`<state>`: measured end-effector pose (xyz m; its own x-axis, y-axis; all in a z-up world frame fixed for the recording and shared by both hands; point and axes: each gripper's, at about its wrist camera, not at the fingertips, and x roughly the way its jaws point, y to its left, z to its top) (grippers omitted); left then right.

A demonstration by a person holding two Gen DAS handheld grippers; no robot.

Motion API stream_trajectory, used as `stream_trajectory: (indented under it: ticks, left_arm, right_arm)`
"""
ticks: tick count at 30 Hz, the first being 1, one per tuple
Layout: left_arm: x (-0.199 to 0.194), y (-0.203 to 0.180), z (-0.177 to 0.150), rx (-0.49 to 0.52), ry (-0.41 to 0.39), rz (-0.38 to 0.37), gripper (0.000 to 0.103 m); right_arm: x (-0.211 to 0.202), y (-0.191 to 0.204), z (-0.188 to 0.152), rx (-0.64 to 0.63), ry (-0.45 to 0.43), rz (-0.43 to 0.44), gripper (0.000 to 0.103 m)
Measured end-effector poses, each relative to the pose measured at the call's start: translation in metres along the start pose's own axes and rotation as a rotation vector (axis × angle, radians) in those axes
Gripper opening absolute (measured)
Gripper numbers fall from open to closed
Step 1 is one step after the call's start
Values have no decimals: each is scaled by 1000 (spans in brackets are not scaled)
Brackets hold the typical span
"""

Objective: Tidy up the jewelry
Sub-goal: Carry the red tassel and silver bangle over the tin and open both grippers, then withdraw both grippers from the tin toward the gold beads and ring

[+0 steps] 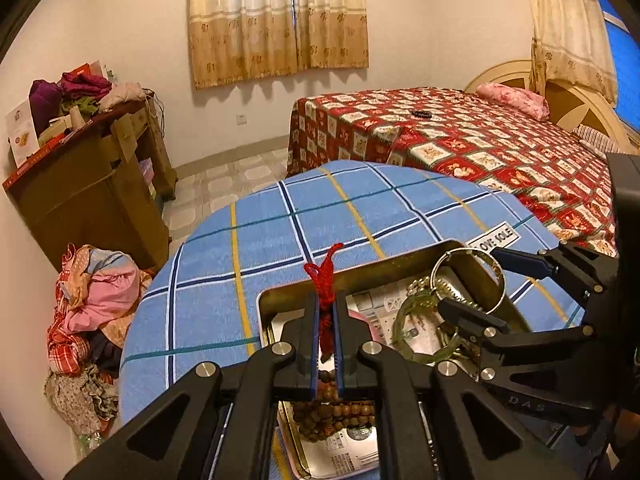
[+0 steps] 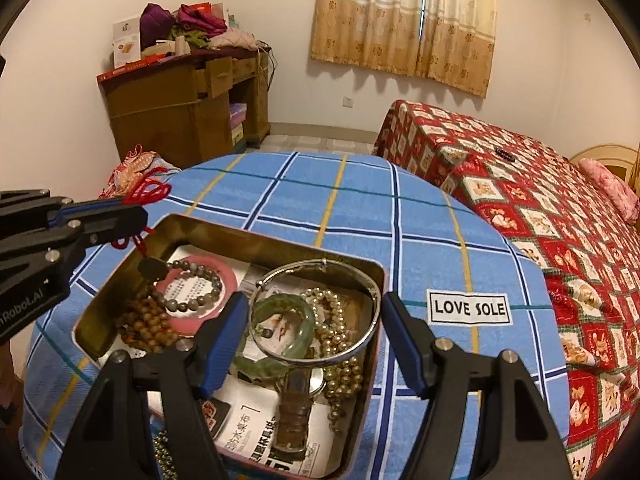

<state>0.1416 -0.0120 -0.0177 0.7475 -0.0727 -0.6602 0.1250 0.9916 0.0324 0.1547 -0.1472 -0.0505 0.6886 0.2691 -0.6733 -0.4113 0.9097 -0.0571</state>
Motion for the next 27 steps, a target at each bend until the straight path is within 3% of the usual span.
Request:
stream_trajectory:
  ticks: [13,14,15,17,27]
  left_arm:
    - [6,0,-5,1,26,2,12]
    - [5,0,-5,3,25,10,20]
    - [4,0,-5,5,22,8,38]
    - [0,1,-6,0,4,25,63]
    - [-3,6,-10,-14,5,41,65]
  right_arm:
    - [5,0,-4,7,20,17,71]
    - [5,-1,-4,10,19,17,71]
    - [4,-1,-5,12,20,15,71]
    - [3,0,-5,13,20,14,72]
    - [-7,-8,-19,45,20,13,73]
